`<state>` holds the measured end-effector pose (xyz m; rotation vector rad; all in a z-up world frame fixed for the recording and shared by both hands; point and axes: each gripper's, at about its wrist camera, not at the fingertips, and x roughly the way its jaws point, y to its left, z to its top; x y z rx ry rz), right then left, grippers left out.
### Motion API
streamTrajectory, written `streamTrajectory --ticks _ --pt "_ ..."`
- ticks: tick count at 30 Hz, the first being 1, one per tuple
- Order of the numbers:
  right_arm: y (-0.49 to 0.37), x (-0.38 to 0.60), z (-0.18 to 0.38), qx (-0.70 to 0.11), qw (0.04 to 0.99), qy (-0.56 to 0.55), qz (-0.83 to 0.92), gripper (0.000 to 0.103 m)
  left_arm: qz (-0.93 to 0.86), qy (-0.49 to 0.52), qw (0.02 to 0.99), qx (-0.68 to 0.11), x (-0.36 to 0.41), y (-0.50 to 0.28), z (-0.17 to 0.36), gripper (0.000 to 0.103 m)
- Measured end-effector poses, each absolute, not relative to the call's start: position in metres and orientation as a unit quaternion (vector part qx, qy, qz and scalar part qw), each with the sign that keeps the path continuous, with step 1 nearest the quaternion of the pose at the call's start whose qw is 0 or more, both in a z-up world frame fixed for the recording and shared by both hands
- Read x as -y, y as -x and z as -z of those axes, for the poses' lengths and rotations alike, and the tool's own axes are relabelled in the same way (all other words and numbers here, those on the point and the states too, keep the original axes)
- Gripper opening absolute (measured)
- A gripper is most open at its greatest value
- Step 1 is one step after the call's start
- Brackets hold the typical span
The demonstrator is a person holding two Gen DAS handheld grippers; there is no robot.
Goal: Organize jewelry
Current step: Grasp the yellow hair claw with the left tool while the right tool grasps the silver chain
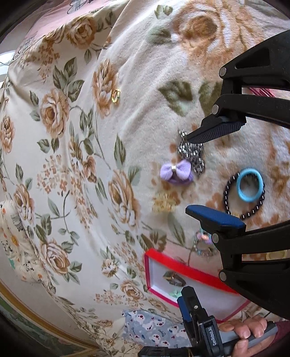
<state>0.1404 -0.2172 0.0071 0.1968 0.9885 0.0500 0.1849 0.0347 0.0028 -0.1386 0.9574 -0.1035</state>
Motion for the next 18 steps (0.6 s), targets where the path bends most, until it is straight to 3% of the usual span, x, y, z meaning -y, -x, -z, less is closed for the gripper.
streamTrajectory --ticks 18 --pt "-0.16 0.226 0.04 -0.53 0.847 -0.036 -0.027 0.058 0.115 0.06 0.859 -0.495 0.032 -0.29 0.052 0.077"
